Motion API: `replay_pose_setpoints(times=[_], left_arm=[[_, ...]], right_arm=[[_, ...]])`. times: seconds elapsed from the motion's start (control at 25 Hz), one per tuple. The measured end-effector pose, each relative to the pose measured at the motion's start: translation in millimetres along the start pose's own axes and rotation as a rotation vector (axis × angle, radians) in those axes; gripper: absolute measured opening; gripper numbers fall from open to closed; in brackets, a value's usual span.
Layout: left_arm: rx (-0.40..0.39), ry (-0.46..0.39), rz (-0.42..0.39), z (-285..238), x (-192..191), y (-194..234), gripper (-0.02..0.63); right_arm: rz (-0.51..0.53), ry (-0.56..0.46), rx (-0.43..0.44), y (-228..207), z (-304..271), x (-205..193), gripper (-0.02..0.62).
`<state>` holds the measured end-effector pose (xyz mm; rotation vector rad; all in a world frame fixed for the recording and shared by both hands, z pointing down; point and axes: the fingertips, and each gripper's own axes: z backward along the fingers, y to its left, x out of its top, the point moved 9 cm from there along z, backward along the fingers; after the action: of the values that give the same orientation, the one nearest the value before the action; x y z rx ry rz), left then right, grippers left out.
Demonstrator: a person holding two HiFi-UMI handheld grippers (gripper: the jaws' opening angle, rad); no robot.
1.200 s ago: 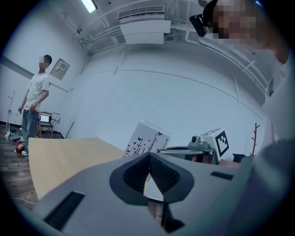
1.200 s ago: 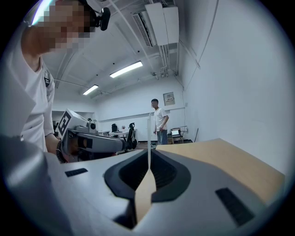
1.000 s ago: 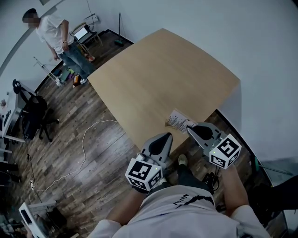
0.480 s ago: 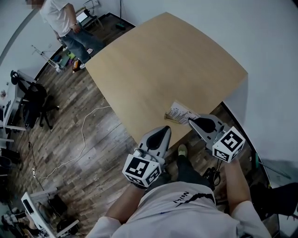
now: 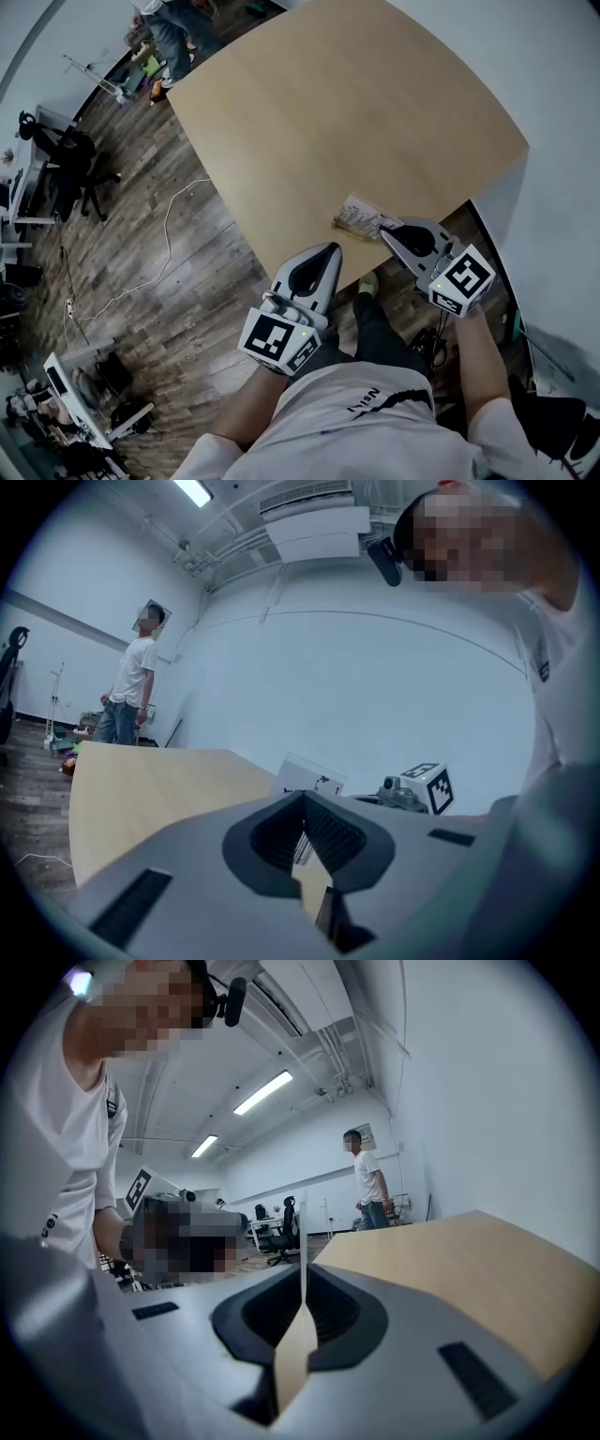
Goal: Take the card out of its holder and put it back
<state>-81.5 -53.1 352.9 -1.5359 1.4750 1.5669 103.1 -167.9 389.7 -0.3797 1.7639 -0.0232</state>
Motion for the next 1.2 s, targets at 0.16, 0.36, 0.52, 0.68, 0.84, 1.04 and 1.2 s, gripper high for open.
replay_pose_setpoints(times=[0.16,0.36,0.52,0.68,0.84,1.04,1.2], left_arm=[[0.047,0.014,0.013,-13,-26,10,0.012],[0.1,0.035,0.031,-21,-61,25,0.012],[0.132,0.062,0.05,-27,-79,25,0.012],[0.154,0.085,0.065,-30,-94,23,0.012],[0.163,0.093,0.074,-32,-102,23,0.012],[0.163,0.097,0.082,-33,-105,21,0.012],[0.165,0.103,0.088,-34,-109,25,0.012]], right_arm=[[-0.004,0.021,0.051,-21,-16,-38,0.026],[-0.03,0.046,0.094,-38,-36,-87,0.026],[-0.041,0.065,0.119,-48,-42,-112,0.026],[-0.056,0.089,0.135,-53,-44,-133,0.025],[-0.067,0.112,0.148,-55,-47,-147,0.026],[-0.058,0.125,0.143,-55,-47,-150,0.026],[-0.052,0.137,0.146,-55,-53,-154,0.025]])
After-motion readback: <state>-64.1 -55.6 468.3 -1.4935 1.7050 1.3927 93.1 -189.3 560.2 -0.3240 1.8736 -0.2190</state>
